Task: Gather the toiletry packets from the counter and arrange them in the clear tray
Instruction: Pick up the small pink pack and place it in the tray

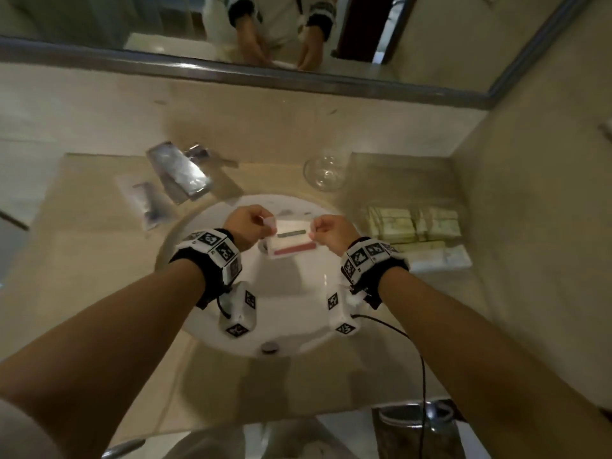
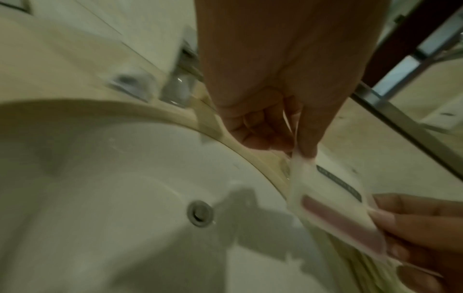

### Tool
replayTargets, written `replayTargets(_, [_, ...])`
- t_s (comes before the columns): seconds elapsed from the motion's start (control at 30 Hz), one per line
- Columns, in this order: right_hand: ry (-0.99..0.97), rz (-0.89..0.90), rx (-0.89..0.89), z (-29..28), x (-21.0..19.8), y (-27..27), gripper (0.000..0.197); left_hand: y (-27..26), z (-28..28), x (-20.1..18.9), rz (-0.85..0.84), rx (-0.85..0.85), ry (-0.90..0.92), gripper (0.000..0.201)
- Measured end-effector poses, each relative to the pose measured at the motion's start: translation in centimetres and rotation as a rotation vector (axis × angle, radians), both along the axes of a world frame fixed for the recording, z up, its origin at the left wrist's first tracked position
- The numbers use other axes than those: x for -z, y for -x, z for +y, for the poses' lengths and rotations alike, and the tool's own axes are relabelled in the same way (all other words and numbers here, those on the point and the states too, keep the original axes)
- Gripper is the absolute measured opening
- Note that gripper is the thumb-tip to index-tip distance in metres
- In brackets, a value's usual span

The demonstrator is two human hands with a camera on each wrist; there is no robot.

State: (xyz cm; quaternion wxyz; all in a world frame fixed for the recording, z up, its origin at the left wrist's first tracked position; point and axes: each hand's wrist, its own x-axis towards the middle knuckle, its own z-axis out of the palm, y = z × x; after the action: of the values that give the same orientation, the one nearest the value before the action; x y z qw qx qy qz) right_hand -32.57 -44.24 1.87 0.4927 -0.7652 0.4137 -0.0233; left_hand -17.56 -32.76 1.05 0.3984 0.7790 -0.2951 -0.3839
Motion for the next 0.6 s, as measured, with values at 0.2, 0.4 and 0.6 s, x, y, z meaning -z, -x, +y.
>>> replayTargets(0.2, [-0.05,0.045,0.276,-5.3,0.4,10.6,0.014,8.4,-7.8,0.7,0.029,0.169,0.041,0.016])
replayTargets(0.4, [-0.028,0.109,0.461,-10.0,1.6,16.5,0.032,13.3,-12.7,1.6,0.059,0.204,0.034,0.02])
replayTargets(0.6, [-0.02,0.112,0.506,-12.9,2.7,16.8,0.028,13.7,-14.6,3.0,0.078,0.18,-0.037,0.018])
